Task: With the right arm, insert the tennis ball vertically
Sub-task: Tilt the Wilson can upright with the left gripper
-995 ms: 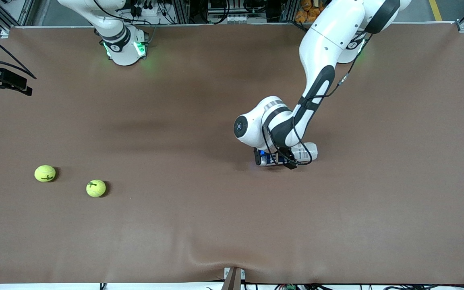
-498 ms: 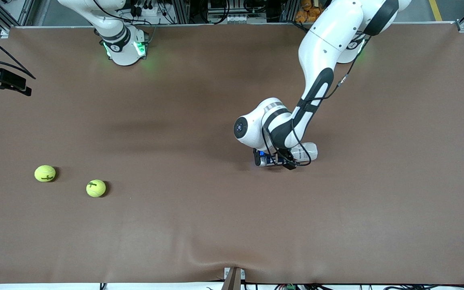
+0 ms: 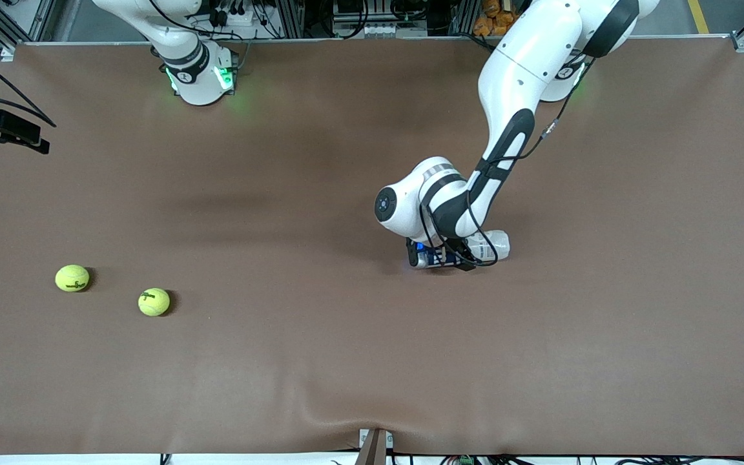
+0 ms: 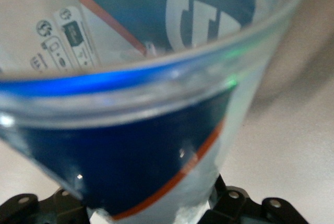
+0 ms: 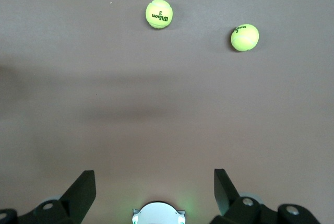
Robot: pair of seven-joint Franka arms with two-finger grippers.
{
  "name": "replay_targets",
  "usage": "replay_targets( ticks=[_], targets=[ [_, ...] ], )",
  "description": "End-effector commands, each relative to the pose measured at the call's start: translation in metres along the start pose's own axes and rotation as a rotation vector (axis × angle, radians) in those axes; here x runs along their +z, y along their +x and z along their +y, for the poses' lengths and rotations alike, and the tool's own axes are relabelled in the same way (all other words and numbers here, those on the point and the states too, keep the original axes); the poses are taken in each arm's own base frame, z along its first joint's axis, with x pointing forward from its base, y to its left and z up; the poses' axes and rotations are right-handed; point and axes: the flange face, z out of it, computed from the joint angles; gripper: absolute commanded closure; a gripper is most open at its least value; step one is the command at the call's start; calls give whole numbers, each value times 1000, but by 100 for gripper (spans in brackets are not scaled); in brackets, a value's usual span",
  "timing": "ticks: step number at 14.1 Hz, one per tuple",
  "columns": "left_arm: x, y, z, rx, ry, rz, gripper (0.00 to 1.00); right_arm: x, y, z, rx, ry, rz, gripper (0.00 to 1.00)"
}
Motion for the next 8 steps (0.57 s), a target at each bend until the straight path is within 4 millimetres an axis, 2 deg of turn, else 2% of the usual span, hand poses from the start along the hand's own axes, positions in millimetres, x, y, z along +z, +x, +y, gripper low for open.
replay_targets(
  ticks=[1,5,8],
  targets=[
    [3,5,-4,-20,26,0,19,0,0,3,-8,22,2,0],
    [-16,8,-8,-33,39,72,18,0,0,3,-8,22,2,0],
    [-52,9,-21,-64,63,149,18,0,1,3,-8,24,2,0]
  ],
)
